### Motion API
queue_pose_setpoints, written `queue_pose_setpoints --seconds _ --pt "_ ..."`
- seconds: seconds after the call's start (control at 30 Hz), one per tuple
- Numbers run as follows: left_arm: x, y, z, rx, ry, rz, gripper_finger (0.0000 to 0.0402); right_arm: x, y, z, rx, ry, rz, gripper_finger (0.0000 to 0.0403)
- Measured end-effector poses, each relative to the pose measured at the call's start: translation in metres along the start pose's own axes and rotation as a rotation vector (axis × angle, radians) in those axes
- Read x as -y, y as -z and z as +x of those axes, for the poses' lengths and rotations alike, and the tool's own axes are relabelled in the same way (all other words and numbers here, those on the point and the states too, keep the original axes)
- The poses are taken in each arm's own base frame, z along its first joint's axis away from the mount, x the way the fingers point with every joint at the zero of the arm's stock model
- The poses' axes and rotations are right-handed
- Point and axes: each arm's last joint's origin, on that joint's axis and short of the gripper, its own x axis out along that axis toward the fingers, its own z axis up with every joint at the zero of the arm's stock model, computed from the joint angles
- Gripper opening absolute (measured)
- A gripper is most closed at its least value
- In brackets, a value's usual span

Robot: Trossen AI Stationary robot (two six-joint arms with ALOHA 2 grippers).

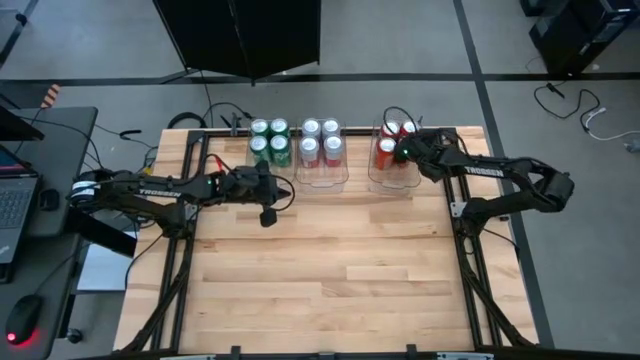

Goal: Sort soda cans
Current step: Adjust the transparent bins, then return to Home Position

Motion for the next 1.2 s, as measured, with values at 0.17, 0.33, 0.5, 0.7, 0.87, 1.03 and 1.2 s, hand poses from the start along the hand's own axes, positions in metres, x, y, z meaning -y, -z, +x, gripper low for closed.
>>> queue_pose_setpoints --seconds 0.17,0.33,0.5,0.7,0.87,1.03,1.2 --pt "0.001 0.001 0.0 -0.008 0.003 0.003 0.0 -0.012 0.0 0.007 0.024 -0.043 -0.005 0.0" --pt "0.001 0.001 0.0 -0.009 0.002 0.008 0.0 -0.023 0.003 0.0 0.029 -0.133 -0.009 0.0" --pt "0.001 0.0 0.0 -0.003 0.002 0.008 0.0 -0.033 0.007 -0.006 0.019 -0.261 -0.04 0.0" --pt "0.001 0.0 0.0 -0.002 0.004 0.009 0.0 -0.046 0.003 -0.003 0.081 -0.337 -0.081 0.0" --pt "0.002 0.0 0.0 -0.004 0.005 0.006 0.0 -0.05 0.006 0.007 0.08 -0.324 -0.087 0.0" --pt "0.002 0.003 0.0 -0.034 0.008 0.008 0.0 -0.044 -0.001 0.001 0.098 -0.331 -0.105 0.0" --pt "0.005 0.007 -0.001 -0.07 0.021 0.023 0.0 -0.032 -0.013 -0.031 0.155 -0.398 -0.142 0.0"
